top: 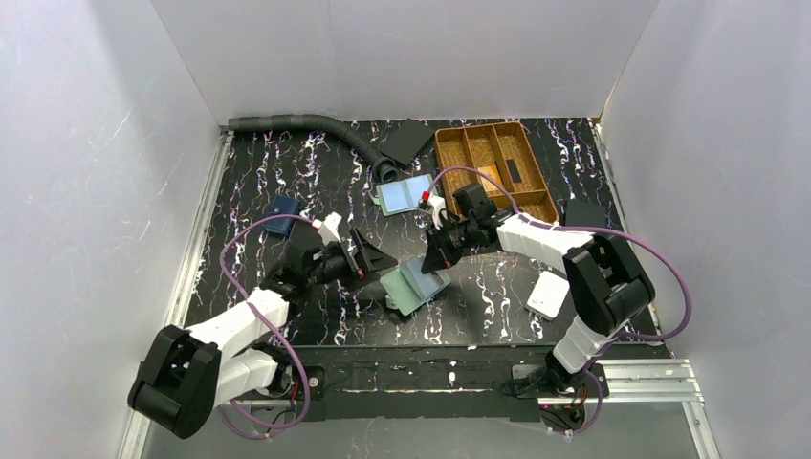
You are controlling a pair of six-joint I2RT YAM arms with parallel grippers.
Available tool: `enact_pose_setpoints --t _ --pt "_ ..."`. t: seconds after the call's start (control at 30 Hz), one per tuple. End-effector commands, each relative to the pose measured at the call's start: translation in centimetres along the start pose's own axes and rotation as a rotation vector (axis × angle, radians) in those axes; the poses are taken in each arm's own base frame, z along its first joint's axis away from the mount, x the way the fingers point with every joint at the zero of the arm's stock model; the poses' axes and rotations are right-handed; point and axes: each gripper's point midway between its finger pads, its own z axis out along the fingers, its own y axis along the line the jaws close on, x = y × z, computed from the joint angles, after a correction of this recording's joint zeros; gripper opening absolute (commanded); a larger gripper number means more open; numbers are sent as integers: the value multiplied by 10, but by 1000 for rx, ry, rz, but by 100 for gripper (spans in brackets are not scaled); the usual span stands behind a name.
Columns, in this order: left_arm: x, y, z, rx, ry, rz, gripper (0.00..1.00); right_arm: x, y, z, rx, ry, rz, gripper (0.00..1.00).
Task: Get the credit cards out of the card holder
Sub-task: Remove the credit card from the card holder.
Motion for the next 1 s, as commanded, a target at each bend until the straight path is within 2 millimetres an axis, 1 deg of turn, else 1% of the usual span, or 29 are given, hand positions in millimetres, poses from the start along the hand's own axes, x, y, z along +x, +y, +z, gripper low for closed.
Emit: enact_pose_setpoints --t 0.0,0.07,0.17,0.2,0.27,0.3,0.4,0.47,0.57,0.63,0.73,0.97 --pt "-8 -20 -6 58 12 -5 98 -19 -8 -14 107 -49 -95 1" --pt "-8 -34 -7 97 43 -5 94 -21 -10 -15 124 -54 -101 1" --pt "-10 -58 -8 148 57 17 86 -21 -5 -12 92 -60 -86 1" --pt "-10 -65 -8 161 63 21 81 -19 -5 -10 83 -57 -79 1" --pt "-5 -75 -3 171 90 18 66 -17 -3 -6 57 -49 -60 1" --pt "0 -79 1 172 110 16 63 -16 -1 -3 42 -44 -57 1" --pt "14 -86 16 163 154 36 59 -13 3 2 21 -37 -35 1" --pt "19 -87 25 147 156 47 57 -11 5 5 12 -35 -27 1" --pt "19 -83 35 115 143 47 51 -10 6 7 -2 -34 -14 1" --pt "17 -76 42 87 134 29 43 -9 7 8 -11 -33 -6 1" --pt "17 -63 50 43 133 -5 36 -9 7 9 -15 -33 -1 1" --pt "30 -17 58 -83 143 -81 30 -10 7 9 -13 -35 -3 1"
